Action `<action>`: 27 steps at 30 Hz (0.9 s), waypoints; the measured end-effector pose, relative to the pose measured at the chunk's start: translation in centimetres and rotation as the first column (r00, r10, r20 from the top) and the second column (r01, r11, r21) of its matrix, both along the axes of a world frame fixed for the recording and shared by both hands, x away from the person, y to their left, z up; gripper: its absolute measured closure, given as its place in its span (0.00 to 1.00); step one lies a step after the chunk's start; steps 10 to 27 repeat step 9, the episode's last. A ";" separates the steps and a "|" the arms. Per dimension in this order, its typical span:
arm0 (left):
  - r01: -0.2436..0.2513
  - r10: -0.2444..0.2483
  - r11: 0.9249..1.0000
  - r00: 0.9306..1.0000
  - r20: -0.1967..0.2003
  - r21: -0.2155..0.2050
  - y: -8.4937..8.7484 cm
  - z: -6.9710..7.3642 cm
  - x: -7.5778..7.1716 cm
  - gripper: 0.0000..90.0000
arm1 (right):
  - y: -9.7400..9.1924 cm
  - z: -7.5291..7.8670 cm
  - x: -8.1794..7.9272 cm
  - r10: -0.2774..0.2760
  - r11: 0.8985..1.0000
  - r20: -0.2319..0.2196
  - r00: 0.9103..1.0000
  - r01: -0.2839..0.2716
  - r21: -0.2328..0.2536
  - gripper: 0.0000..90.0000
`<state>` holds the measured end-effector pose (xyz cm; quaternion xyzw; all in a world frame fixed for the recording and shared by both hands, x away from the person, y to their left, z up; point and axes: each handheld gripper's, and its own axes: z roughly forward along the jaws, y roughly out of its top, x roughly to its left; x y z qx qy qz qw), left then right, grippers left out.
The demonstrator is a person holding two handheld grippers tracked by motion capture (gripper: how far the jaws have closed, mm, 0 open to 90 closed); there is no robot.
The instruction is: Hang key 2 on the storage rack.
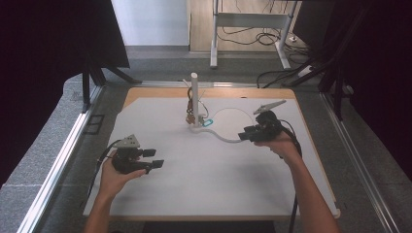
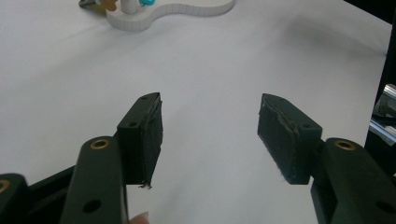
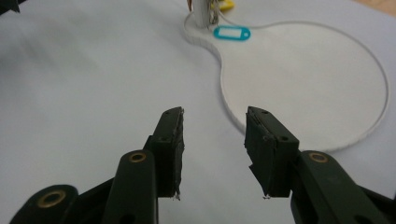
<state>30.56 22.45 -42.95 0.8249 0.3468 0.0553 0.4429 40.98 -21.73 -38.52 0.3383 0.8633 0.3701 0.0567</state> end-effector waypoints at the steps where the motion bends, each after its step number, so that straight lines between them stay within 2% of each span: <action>1: 0.003 -0.003 1.000 1.000 -0.001 0.004 -0.1 -0.1 0.0 0.46 | -0.3 -0.4 -0.3 -0.002 1.000 -0.001 1.000 0.002 0.003 0.63; 4: 0.004 -0.004 1.000 1.000 -0.005 0.010 -0.2 -0.2 0.1 0.45 | -1.0 -0.9 -0.9 -0.014 1.000 -0.001 1.000 0.014 -0.012 0.62; 9: 0.002 -0.002 1.000 1.000 -0.002 0.013 -0.2 -0.2 0.0 0.45 | -2.0 -0.6 -1.7 -0.034 0.999 0.042 0.999 0.034 0.013 0.56; 27: 0.002 -0.002 1.000 1.000 -0.002 0.013 -0.2 -0.2 0.0 0.45 | -2.0 -0.6 -1.7 -0.034 0.999 0.042 0.999 0.034 0.013 0.56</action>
